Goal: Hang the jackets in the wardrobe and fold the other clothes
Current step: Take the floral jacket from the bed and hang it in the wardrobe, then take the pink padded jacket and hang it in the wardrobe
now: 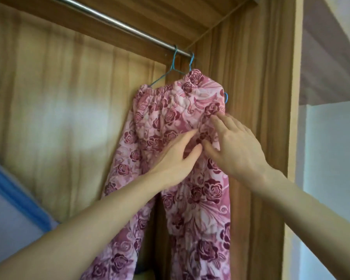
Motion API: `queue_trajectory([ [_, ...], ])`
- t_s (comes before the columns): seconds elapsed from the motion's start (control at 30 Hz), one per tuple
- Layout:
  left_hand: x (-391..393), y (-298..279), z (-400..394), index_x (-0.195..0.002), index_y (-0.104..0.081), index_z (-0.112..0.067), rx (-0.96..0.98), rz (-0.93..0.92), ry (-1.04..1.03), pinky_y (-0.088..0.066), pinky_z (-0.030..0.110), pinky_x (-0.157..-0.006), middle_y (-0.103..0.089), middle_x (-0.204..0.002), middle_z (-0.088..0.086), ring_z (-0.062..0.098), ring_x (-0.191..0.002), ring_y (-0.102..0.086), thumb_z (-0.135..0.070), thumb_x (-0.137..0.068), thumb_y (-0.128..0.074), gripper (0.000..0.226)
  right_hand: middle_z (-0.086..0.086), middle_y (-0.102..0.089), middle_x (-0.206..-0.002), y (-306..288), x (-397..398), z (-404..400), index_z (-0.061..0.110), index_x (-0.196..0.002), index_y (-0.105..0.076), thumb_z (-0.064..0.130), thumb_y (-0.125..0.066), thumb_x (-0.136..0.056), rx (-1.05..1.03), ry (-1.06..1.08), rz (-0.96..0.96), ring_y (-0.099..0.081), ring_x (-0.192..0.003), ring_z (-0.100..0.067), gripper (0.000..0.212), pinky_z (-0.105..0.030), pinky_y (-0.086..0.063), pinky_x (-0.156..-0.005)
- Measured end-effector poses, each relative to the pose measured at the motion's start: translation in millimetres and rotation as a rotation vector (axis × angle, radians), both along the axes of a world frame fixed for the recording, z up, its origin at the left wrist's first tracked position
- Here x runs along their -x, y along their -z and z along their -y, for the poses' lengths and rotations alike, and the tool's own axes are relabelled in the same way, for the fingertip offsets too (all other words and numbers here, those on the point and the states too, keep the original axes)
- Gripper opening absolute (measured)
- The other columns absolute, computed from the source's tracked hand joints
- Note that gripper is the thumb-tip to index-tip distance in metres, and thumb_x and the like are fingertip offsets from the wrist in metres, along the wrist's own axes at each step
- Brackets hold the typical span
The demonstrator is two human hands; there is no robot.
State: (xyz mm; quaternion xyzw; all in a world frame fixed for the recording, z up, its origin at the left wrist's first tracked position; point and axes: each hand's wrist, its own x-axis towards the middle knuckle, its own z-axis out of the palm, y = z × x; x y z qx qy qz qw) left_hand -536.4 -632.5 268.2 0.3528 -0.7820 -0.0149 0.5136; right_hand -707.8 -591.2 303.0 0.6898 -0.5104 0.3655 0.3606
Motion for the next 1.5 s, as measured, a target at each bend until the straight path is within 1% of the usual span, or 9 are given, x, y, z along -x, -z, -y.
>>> queue_trajectory([
  [0.1, 7, 32, -22, -0.161, -0.031, -0.039, 0.097, 0.059, -0.065, -0.024, 0.027, -0.124, -0.033, -0.165, -0.021, -0.003, -0.150, -0.028, -0.051, -0.107, -0.041, 0.057, -0.011, -0.048, -0.157, 41, 9, -39, 0.011, -0.157, -0.040, 0.049, -0.048, -0.103, 0.067, 0.021, -0.005, -0.040, -0.149, -0.030, 0.066, -0.042, -0.031, -0.122],
  [0.23, 9, 77, -50, -0.160, -0.037, -0.027, 0.259, 0.161, -0.169, -0.020, 0.024, -0.122, -0.040, -0.162, -0.012, 0.005, -0.150, -0.032, -0.045, -0.108, -0.042, 0.056, -0.011, -0.047, -0.158, 97, 23, -83, 0.010, -0.156, -0.042, 0.047, -0.049, -0.105, 0.053, 0.076, -0.023, -0.039, -0.150, -0.029, 0.063, -0.046, -0.030, -0.125],
  [0.4, 19, 141, -81, -0.157, -0.044, -0.015, 0.284, 0.199, -0.174, -0.029, 0.044, -0.125, -0.046, -0.160, 0.001, 0.018, -0.151, -0.038, -0.045, -0.107, -0.042, 0.058, -0.010, -0.050, -0.156, 163, 41, -119, 0.010, -0.153, -0.048, 0.050, -0.048, -0.105, 0.020, 0.121, 0.090, -0.040, -0.150, -0.029, 0.062, -0.047, -0.030, -0.124],
  [0.63, 67, 208, -106, -0.154, -0.049, -0.012, 0.227, 0.224, -0.063, -0.031, 0.046, -0.124, -0.050, -0.156, 0.003, 0.020, -0.149, -0.042, -0.045, -0.108, -0.042, 0.057, -0.003, -0.040, -0.164, 229, 85, -145, 0.018, -0.159, -0.039, 0.058, -0.044, -0.104, -0.103, 0.326, 0.204, -0.028, -0.156, -0.021, 0.068, -0.036, -0.012, -0.129],
  [0.77, 110, 230, -113, -0.152, -0.051, -0.009, 0.241, 0.275, 0.018, -0.033, 0.050, -0.123, -0.051, -0.156, 0.007, 0.024, -0.149, -0.042, -0.042, -0.106, -0.046, 0.057, -0.003, -0.042, -0.163, 263, 124, -165, 0.020, -0.158, -0.040, 0.061, -0.046, -0.102, -0.146, 0.461, 0.252, -0.032, -0.154, -0.023, 0.070, -0.043, -0.017, -0.128],
  [0.9, 165, 248, -113, -0.149, -0.055, -0.006, 0.261, 0.258, 0.138, -0.033, 0.046, -0.124, -0.054, -0.154, 0.010, 0.027, -0.147, -0.046, -0.038, -0.106, -0.050, 0.054, -0.004, -0.042, -0.163, 291, 171, -189, 0.018, -0.158, -0.041, 0.063, -0.043, -0.102, -0.220, 0.606, 0.271, -0.032, -0.154, -0.023, 0.072, -0.044, -0.017, -0.129],
  [1.13, 261, 278, -108, -0.145, -0.058, -0.008, 0.241, 0.257, 0.331, -0.025, 0.036, -0.128, -0.058, -0.151, 0.008, 0.026, -0.145, -0.048, -0.038, -0.106, -0.050, 0.050, -0.008, -0.051, -0.156, 316, 246, -220, 0.013, -0.153, -0.049, 0.063, -0.037, -0.102, -0.239, 0.800, 0.325, -0.043, -0.148, -0.028, 0.072, -0.054, -0.036, -0.121],
  [1.27, 316, 290, -96, -0.143, -0.060, -0.005, 0.230, 0.252, 0.435, -0.040, 0.051, -0.118, -0.059, -0.147, 0.010, 0.028, -0.143, -0.051, -0.033, -0.105, -0.053, 0.048, -0.004, -0.049, -0.158, 327, 288, -228, 0.016, -0.155, -0.046, 0.062, -0.043, -0.102, -0.274, 0.900, 0.337, -0.039, -0.151, -0.023, 0.070, -0.047, -0.030, -0.125],
  [1.5, 425, 308, -73, -0.140, -0.062, -0.005, 0.204, 0.275, 0.549, -0.043, 0.052, -0.116, -0.062, -0.143, 0.009, 0.028, -0.139, -0.055, -0.038, -0.106, -0.049, 0.049, -0.003, -0.049, -0.158, 345, 377, -223, 0.017, -0.155, -0.046, 0.063, -0.046, -0.102, -0.290, 1.051, 0.373, -0.039, -0.151, -0.021, 0.070, -0.041, -0.023, -0.127],
])
